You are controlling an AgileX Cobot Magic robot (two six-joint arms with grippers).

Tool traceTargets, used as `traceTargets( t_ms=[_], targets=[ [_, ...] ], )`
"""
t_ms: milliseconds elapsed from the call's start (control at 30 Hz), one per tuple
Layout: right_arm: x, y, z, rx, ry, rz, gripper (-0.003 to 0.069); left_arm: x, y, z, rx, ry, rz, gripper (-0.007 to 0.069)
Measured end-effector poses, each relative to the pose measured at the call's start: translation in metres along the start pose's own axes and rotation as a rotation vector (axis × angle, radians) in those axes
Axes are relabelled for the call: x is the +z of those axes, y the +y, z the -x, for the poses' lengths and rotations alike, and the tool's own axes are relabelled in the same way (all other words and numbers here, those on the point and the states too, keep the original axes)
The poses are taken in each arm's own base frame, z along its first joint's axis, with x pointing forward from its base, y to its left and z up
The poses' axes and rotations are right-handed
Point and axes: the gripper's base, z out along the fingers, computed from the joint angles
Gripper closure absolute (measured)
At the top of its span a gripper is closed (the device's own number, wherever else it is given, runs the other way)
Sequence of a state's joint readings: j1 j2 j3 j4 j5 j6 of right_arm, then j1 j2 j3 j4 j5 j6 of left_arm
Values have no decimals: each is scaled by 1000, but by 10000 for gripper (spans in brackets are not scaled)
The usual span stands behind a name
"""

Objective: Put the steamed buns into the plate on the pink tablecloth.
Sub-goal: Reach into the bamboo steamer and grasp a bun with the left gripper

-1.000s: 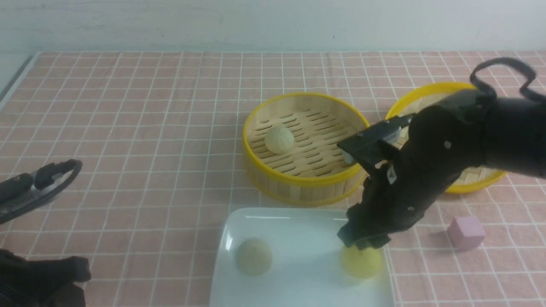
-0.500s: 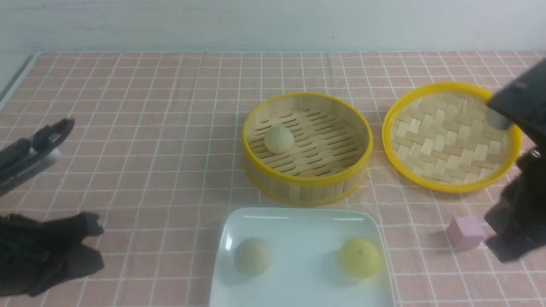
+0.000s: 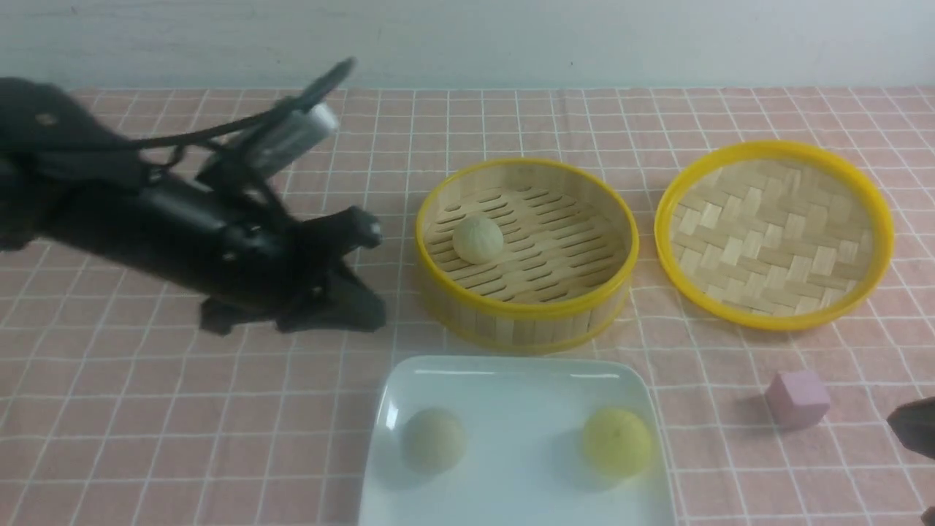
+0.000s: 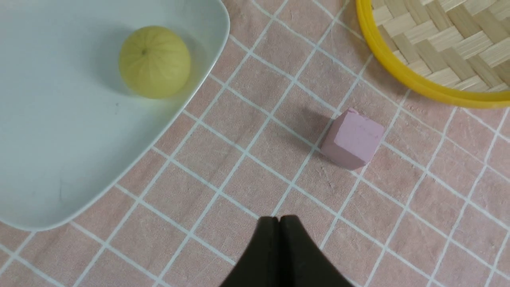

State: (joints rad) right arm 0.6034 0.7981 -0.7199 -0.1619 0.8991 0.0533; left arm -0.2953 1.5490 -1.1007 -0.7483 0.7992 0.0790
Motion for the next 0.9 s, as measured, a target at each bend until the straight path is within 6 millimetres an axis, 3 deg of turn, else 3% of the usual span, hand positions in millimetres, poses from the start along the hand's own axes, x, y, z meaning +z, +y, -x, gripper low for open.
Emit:
traceTargets(
  t_ms=[33,100,233,500,700,900],
  targets=[
    [0,0,0,0,1,0,667,5,-4,3,5,0,0,617],
    [1,0,-1,-1,3,0,665,32,-20,19,31,2,18,592],
    [1,0,-1,0,3,1,663,74,-47,51,55,-22,84,486],
    [1,0,0,7,-4,1,656,115,-61,92,108,-118,203,265],
    [1,0,1,76,-20,3,650,134,-52,107,192,-155,287,239],
    [1,0,1,87,-20,3,643,157,-38,105,218,-126,339,288]
  ],
)
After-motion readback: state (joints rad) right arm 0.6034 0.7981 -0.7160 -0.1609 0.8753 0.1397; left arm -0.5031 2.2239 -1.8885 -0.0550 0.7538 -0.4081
